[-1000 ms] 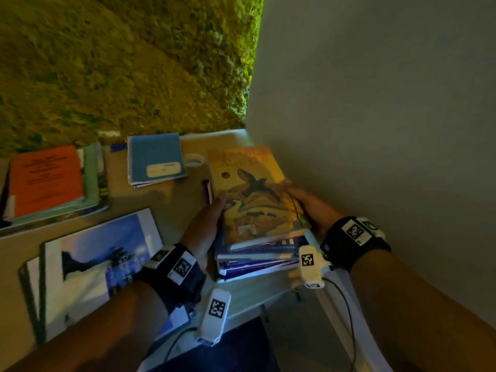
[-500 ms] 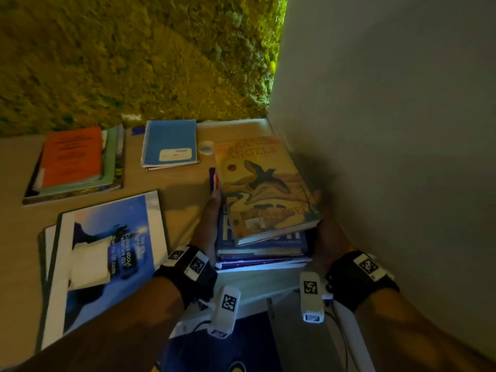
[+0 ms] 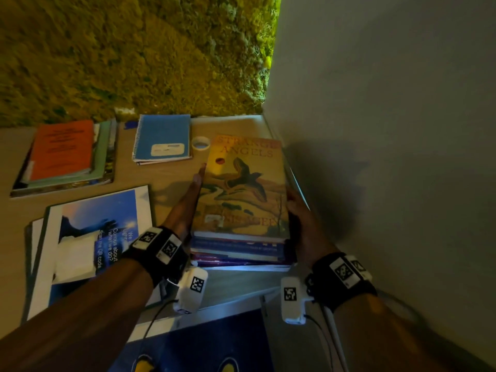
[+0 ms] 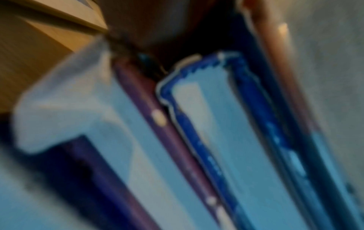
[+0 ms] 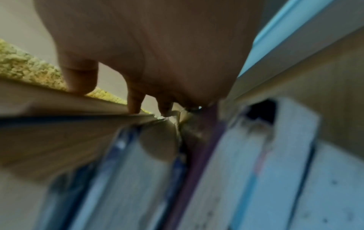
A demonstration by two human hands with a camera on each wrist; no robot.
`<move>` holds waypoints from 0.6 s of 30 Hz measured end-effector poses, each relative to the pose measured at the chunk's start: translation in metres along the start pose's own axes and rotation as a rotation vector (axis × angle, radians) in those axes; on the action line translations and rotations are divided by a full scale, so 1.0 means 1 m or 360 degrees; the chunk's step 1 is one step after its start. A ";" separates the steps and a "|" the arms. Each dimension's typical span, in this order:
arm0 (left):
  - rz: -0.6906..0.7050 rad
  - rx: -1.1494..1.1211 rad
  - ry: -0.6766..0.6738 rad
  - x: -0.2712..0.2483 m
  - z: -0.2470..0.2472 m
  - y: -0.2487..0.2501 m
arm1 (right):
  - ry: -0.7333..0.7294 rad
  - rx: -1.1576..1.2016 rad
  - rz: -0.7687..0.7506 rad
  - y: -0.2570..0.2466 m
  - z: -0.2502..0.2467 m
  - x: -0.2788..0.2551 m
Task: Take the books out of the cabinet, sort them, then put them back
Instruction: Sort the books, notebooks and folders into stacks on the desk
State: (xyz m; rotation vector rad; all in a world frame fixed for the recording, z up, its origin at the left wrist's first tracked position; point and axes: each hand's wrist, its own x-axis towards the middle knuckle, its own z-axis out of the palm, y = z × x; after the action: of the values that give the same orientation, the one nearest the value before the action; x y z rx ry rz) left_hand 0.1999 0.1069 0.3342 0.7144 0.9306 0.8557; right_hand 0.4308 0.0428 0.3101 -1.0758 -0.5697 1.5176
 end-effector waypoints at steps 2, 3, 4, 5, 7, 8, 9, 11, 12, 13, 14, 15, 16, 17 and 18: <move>-0.0022 -0.0098 -0.0012 -0.003 -0.002 -0.005 | 0.0062 -0.0012 -0.0024 0.001 -0.001 -0.002; -0.0030 -0.0135 -0.0045 -0.003 -0.003 -0.007 | 0.0055 -0.0044 -0.0059 0.000 0.004 -0.003; -0.0032 -0.0195 -0.0057 -0.005 -0.002 -0.008 | -0.0020 -0.0082 -0.0059 -0.002 0.011 -0.007; -0.0057 -0.0271 -0.0047 -0.004 -0.003 -0.009 | -0.0092 -0.0094 -0.0066 -0.001 0.017 -0.007; -0.0110 -0.0368 -0.0043 -0.006 -0.001 -0.012 | -0.0064 -0.0179 -0.0065 0.001 0.022 -0.003; -0.0119 -0.0378 -0.0053 -0.011 0.004 -0.009 | -0.0008 -0.0271 -0.0065 0.004 0.021 -0.001; -0.0116 -0.0388 -0.0040 -0.010 0.004 -0.009 | 0.0039 -0.0281 -0.0057 0.005 0.020 0.000; -0.0071 -0.0343 -0.0025 -0.009 0.000 -0.010 | 0.0070 -0.0177 -0.0046 -0.003 0.022 -0.002; -0.0035 -0.0303 0.0020 -0.009 -0.001 -0.010 | 0.0154 -0.0184 -0.0044 -0.008 0.019 -0.001; -0.0018 -0.0257 0.0084 -0.008 -0.004 -0.011 | 0.0316 -0.0219 -0.0036 -0.012 0.016 0.000; -0.0023 -0.0214 0.0149 -0.007 -0.009 -0.012 | 0.0420 -0.0246 -0.0047 -0.013 0.012 0.000; -0.0029 -0.0144 0.0182 -0.007 -0.013 -0.014 | 0.0431 -0.0289 -0.0051 -0.012 0.009 0.000; -0.0036 -0.0083 0.0178 -0.012 -0.010 -0.014 | 0.0389 -0.0348 -0.0017 -0.009 0.005 0.001; -0.0024 -0.0006 0.0175 -0.012 -0.012 -0.019 | 0.0385 -0.0447 -0.0007 -0.002 0.000 0.005; -0.0047 0.0043 0.0201 -0.014 -0.010 -0.023 | 0.0357 -0.0540 -0.0011 0.002 0.000 0.003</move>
State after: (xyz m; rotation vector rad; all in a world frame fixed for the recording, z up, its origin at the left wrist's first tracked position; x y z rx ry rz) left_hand 0.1933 0.0859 0.3164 0.6744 1.0646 0.8712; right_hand 0.4295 0.0455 0.3075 -1.4812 -0.6868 1.2987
